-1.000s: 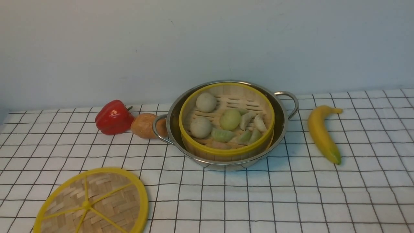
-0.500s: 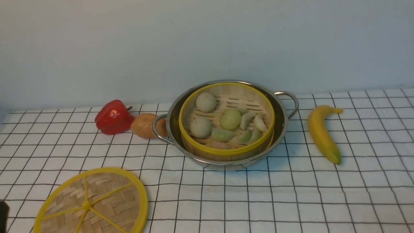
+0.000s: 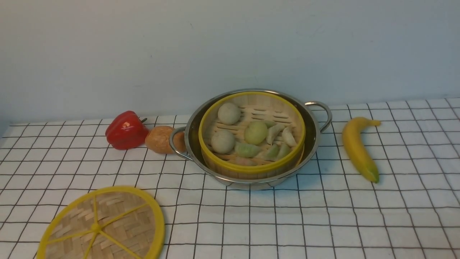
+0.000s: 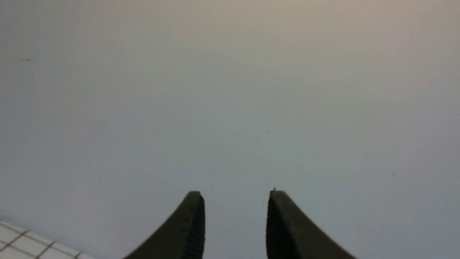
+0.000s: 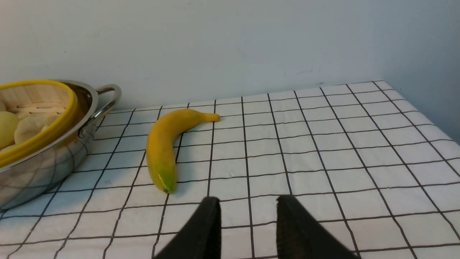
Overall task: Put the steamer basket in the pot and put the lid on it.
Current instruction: Use the left arm to lift the lid of the steamer
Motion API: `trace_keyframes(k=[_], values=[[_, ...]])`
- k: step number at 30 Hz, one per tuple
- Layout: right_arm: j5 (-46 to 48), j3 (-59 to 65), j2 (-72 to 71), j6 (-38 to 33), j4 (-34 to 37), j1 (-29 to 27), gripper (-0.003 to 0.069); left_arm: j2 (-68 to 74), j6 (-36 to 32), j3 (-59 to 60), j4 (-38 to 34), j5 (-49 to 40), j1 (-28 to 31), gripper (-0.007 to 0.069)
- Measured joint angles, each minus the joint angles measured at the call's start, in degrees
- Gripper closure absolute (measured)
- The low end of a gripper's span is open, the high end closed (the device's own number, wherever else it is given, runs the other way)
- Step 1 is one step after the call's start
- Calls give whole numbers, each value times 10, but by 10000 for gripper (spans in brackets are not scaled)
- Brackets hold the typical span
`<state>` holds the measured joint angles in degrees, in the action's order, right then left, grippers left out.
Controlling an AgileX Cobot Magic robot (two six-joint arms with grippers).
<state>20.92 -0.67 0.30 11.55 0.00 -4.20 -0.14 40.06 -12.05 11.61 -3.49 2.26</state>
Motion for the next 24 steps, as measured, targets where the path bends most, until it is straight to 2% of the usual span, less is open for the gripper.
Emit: trace_keyframes(k=[2,6,7,8,9,11,12,15,16,18,20,24], values=[[0,0,0,0,0,0,419,-1,5,-61,43,-107,-8,382],[0,0,0,0,0,0,419,23,-25,-145,53,-278,-20,382],[0,0,0,0,0,0,419,36,-53,-168,46,-340,-25,382],[0,0,0,0,0,0,419,42,-58,-172,42,-350,-26,382],[0,0,0,0,0,0,419,65,-96,-195,20,-415,-30,382],[0,0,0,0,0,0,419,104,-150,-225,-30,-486,-36,382],[0,0,0,0,0,0,419,109,-161,-230,-36,-497,-37,382],[0,0,0,0,0,0,419,195,-283,-265,-133,-544,-42,382],[0,0,0,0,0,0,419,204,-291,-267,-142,-545,-43,382],[0,0,0,0,0,0,419,265,-390,-283,-184,-550,-43,382],[0,0,0,0,0,0,419,309,-454,-289,-212,-550,-43,382],[0,0,0,0,0,0,419,390,-509,-294,-233,-551,-43,382]])
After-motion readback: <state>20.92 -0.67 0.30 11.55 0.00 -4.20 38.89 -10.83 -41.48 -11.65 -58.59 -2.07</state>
